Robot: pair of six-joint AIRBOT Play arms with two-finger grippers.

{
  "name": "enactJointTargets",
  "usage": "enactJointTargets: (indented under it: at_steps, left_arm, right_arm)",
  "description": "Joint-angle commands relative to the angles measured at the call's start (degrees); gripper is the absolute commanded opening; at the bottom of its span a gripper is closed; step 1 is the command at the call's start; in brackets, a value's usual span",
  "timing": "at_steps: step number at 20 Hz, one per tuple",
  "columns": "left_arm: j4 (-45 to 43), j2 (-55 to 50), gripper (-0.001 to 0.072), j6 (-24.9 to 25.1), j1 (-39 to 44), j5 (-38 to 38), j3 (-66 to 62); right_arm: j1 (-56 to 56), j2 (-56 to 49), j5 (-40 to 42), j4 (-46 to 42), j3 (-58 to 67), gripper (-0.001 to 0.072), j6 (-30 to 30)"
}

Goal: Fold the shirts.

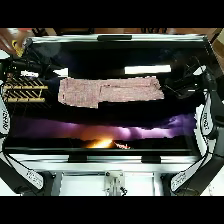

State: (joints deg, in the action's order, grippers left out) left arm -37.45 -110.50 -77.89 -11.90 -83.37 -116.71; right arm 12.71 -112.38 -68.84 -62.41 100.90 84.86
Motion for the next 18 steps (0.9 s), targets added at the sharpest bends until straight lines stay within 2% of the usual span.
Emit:
enactJointTargets:
  at_steps: [1, 10, 11, 12, 13, 14, 15, 16, 17, 18]
  left_arm:
    - [0.0, 2.3, 0.0705, 2.2, 2.4, -1.0, 0.0]
    - [0.0, 4.6, 0.0705, 2.9, 8.1, -0.9, 0.0]
    - [0.0, 4.6, 0.0705, 2.9, 8.5, -0.9, 0.0]
    - [0.0, 4.6, 0.0705, 2.8, 8.8, -0.9, 0.0]
    - [0.0, 4.6, 0.0703, 2.8, 9.2, -0.9, 0.0]
    - [0.0, 4.6, 0.0684, 2.6, 9.6, -0.9, 0.0]
    - [0.0, 4.5, 0.0607, 2.1, 10.4, -0.7, 0.0]
    - [0.0, 4.4, 0.0468, 1.8, 11.2, -0.2, 0.0]
    - [0.0, 4.2, 0.0254, 0.8, 12.4, 0.9, 0.0]
    - [0.0, 4.1, 0.0096, -0.1, 13.6, 2.9, 0.4]
  right_arm:
    - [-1.8, -2.3, 3.5, 2.1, 0.0, 0.0683, 0.7]
    - [-7.9, -4.9, 5.7, 6.0, 0.0, 0.0668, 3.7]
    - [-8.3, -4.9, 6.4, 6.8, 0.1, 0.0526, 3.7]
    - [-8.6, -4.9, 7.3, 8.2, 0.1, 0.027, 3.7]
    - [-8.7, -4.8, 7.6, 10.6, 0.1, 0.0091, 3.6]
    - [-8.6, -4.4, 7.6, 13.0, 0.1, 0.0051, 2.6]
    - [-8.5, -3.6, 7.5, 13.9, 0.1, 0.005, 1.3]
    - [-8.5, -2.2, 7.5, 13.8, 0.1, 0.005, 0.7]
    - [-8.5, -0.5, 7.4, 13.7, 0.1, 0.005, 0.3]
    - [-8.5, 1.5, 7.3, 13.5, 0.1, 0.005, 0.2]
